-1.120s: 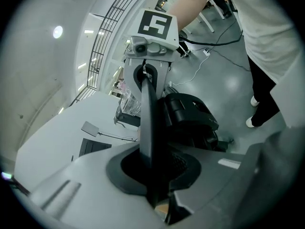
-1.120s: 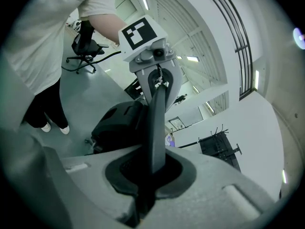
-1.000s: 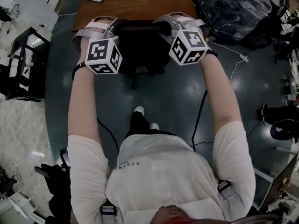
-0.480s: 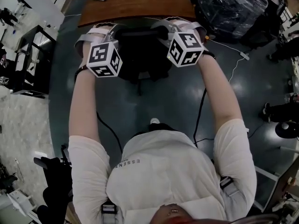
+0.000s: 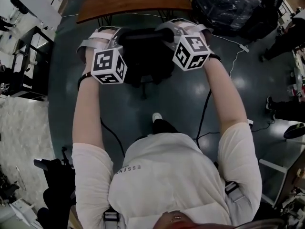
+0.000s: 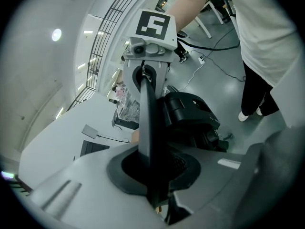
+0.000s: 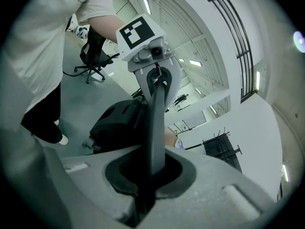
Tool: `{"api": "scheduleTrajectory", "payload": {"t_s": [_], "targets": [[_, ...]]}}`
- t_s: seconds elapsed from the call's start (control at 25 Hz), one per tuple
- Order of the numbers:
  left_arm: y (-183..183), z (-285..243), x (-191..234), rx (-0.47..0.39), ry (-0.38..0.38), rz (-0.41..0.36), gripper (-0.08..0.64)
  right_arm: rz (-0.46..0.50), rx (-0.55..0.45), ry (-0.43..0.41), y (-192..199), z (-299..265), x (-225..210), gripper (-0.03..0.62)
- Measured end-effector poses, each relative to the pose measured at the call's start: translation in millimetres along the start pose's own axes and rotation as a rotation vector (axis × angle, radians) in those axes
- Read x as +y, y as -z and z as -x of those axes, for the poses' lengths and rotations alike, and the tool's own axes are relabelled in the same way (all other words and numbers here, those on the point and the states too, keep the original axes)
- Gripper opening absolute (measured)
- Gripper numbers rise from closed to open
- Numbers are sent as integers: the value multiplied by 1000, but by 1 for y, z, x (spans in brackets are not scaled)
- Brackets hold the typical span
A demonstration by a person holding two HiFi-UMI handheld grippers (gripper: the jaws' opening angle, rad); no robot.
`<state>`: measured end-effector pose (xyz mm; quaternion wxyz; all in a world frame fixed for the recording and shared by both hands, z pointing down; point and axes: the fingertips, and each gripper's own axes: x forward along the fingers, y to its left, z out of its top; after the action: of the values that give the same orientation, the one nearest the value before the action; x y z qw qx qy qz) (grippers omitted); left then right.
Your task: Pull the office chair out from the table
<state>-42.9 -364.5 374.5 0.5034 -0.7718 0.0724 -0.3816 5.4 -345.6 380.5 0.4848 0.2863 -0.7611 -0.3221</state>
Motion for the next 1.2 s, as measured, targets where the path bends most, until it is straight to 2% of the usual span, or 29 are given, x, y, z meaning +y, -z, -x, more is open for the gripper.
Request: {"api": "scheduleTrajectory", "payload": {"t_s": [0.48, 0.52, 0.56, 0.6, 0.64, 0.68, 0.76, 0.84, 0.96, 1.04, 1.16, 1.2], "targets": [[-38, 44, -39, -18, 31, -9, 58, -39, 62, 5, -29, 43, 43, 15], [-40, 46, -42, -27, 43, -1, 62, -68, 66, -5, -31, 44, 45, 23], [-43, 51, -43, -52, 56, 21, 65, -109, 64, -21, -32, 47, 47, 92], [-47, 59, -42, -97, 61, 62, 97, -151, 56, -31, -34, 51, 48, 138], [-52, 71, -39, -155, 51, 116, 189, -183, 47, -26, -36, 59, 47, 212], [-57, 87, -34, -215, 22, 170, 264, -201, 41, 1, -38, 70, 46, 222], [-62, 121, -24, -307, -69, 255, 261, -234, 28, 109, -43, 98, 42, 222], [-63, 148, -20, -367, -160, 335, 238, -311, 7, 262, -48, 125, 41, 221], [-74, 177, -33, -470, -244, 518, 199, -455, 36, 489, -43, 162, 65, 201], [-87, 191, -52, -526, -279, 651, 176, -568, 39, 556, -42, 177, 99, 153], [-105, 207, -82, -579, -349, 815, 107, -755, -18, 580, -52, 189, 150, 27], [-109, 213, -93, -590, -375, 874, 90, -807, -33, 581, -56, 192, 165, 14]]}}
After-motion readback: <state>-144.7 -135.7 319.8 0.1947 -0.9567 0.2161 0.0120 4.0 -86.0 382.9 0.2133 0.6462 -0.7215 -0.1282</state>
